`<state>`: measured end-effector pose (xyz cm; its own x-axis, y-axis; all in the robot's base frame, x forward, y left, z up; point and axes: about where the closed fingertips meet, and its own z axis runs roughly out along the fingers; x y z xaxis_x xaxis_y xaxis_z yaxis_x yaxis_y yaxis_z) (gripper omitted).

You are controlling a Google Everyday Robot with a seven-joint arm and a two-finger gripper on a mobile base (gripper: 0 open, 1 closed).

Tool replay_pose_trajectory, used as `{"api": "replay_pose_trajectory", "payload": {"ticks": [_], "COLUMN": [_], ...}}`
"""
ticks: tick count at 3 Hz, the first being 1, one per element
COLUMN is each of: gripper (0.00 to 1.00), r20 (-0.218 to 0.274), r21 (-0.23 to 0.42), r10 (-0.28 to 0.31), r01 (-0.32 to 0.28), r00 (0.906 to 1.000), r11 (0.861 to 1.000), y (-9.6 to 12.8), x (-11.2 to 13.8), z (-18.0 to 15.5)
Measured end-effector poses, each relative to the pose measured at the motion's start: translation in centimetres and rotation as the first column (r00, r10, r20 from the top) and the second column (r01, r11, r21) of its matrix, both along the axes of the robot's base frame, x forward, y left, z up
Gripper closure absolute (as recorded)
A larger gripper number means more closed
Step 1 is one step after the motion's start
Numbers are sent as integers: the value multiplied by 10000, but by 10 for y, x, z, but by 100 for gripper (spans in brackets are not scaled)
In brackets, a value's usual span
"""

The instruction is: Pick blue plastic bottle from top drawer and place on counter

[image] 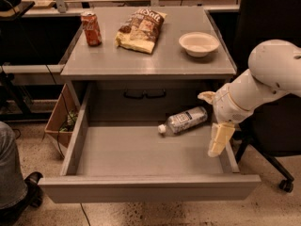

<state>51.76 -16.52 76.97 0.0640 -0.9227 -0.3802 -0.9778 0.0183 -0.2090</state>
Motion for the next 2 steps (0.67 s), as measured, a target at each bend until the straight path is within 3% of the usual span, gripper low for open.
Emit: {"api": "replay_pose_trajectory", "payload": {"ticks": [2], "gripper": [0], "r20": [82], "r21": [368], "r10": [139], "r01": [-142], "r00": [9999], "r11": [9992], "y": [23], "x": [33], "z": [-37]}}
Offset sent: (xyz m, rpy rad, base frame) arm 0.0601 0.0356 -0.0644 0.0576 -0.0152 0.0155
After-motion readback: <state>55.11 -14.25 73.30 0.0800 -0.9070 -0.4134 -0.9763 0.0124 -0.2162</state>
